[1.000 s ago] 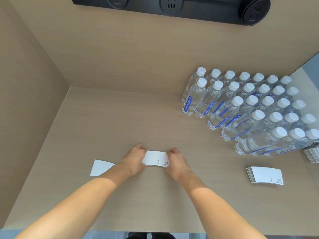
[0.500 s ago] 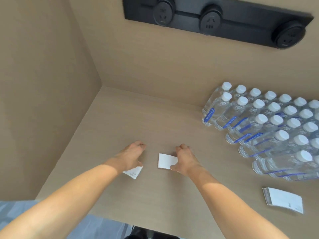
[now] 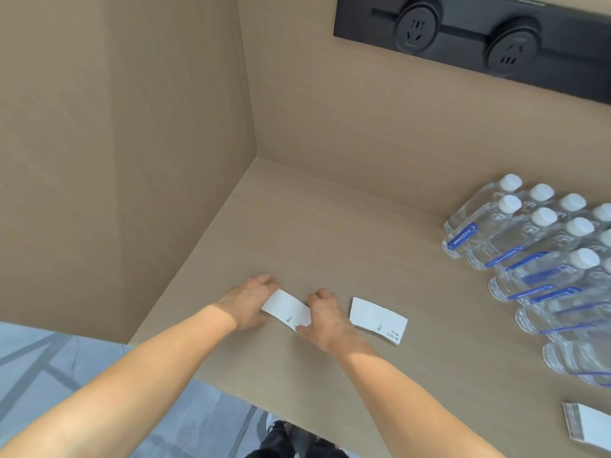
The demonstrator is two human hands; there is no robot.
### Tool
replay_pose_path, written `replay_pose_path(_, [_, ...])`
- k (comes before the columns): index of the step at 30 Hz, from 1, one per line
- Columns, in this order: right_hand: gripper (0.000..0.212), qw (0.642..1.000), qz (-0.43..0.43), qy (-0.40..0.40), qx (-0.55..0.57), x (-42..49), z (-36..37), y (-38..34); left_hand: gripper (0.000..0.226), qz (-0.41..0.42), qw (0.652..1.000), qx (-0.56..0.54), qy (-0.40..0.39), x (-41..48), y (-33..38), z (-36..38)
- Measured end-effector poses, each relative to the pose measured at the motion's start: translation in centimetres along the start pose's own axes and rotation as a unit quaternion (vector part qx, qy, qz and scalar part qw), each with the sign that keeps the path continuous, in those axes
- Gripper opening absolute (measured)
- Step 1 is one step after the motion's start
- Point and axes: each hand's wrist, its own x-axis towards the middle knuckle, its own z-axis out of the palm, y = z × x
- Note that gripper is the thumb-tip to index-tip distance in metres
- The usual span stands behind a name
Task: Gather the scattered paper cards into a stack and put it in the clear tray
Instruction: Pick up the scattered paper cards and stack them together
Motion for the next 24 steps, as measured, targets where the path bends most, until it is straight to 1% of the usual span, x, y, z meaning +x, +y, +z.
replay_pose_path(2, [0.047,1.000,0.009,0.004,-0.004,-0.2,0.8,-0.4,0.069,0.010,1.000,-0.004,-0.006,0.2,-0.1,0.5])
replay_pose_path(4, [0.043,1.000,0.021,0.011,-0.003,-0.4,1.8,-0.7,0.066,0.019,1.000,-0.006,-0.005,0.4,-0.2,1.0])
replay_pose_path(8, [0.031,0.999,0.024,0.035,-0.002,-0.7,2.9,-0.8,0.037,0.023,0.999,-0.027,0.017,0.6,0.0,1.9])
replay_pose_path(10, [0.029,0.999,0.018,0.040,-0.003,-0.8,3.0,-0.7,0.033,0.018,1.000,0.004,0.018,0.4,0.3,1.9])
replay_pose_path(13, [0.031,0.999,0.021,0.046,0.004,-1.0,2.7,-0.1,0.036,0.027,0.998,0.048,0.010,0.5,0.9,1.6])
replay_pose_path(18, [0.040,0.997,0.035,0.072,0.009,-1.7,0.5,2.0,0.042,0.049,0.997,0.060,0.020,1.8,3.4,-0.3])
replay_pose_path(21, [0.047,0.993,0.067,0.099,0.024,-2.6,-1.5,4.6,0.043,0.084,0.994,0.062,0.027,3.6,6.3,-1.7])
replay_pose_path(24, [0.049,0.986,0.103,0.123,0.041,-4.4,-2.7,7.9,0.041,0.125,0.990,0.064,0.027,5.0,10.1,-2.2])
